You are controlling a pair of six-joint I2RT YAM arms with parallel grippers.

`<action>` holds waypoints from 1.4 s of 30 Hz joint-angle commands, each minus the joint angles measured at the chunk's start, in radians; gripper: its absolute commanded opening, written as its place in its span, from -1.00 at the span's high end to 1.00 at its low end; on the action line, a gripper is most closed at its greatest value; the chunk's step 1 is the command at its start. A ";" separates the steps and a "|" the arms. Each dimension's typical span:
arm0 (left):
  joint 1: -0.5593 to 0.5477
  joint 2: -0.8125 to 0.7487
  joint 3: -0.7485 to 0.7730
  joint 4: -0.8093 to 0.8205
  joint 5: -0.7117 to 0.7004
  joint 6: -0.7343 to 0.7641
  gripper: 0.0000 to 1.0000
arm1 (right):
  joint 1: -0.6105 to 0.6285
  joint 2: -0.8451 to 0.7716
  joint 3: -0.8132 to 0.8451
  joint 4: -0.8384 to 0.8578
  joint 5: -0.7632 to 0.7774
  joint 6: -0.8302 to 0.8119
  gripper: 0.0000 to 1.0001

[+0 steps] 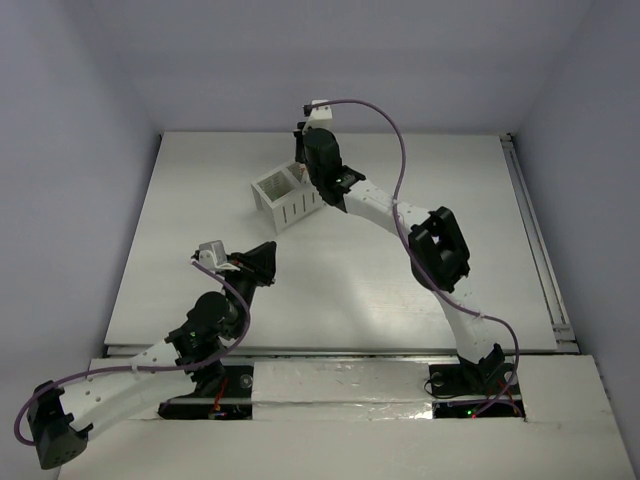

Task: Sort the stationery into containers
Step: Place the pen in the storage box, then reset both arms

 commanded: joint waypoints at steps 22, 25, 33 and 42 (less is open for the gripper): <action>0.001 0.059 0.050 0.039 0.048 -0.028 0.35 | -0.002 -0.635 -0.635 0.152 -0.024 0.077 1.00; 0.001 0.045 0.064 0.032 0.086 -0.057 -0.04 | -0.002 -0.876 -0.883 0.185 -0.003 0.126 1.00; 0.001 0.051 0.219 -0.137 0.144 -0.076 -0.55 | -0.002 -1.455 -1.273 -0.031 0.168 0.215 0.52; 0.001 0.033 0.357 -0.383 0.141 -0.068 -0.64 | -0.002 -1.858 -1.380 -0.293 0.271 0.287 -0.69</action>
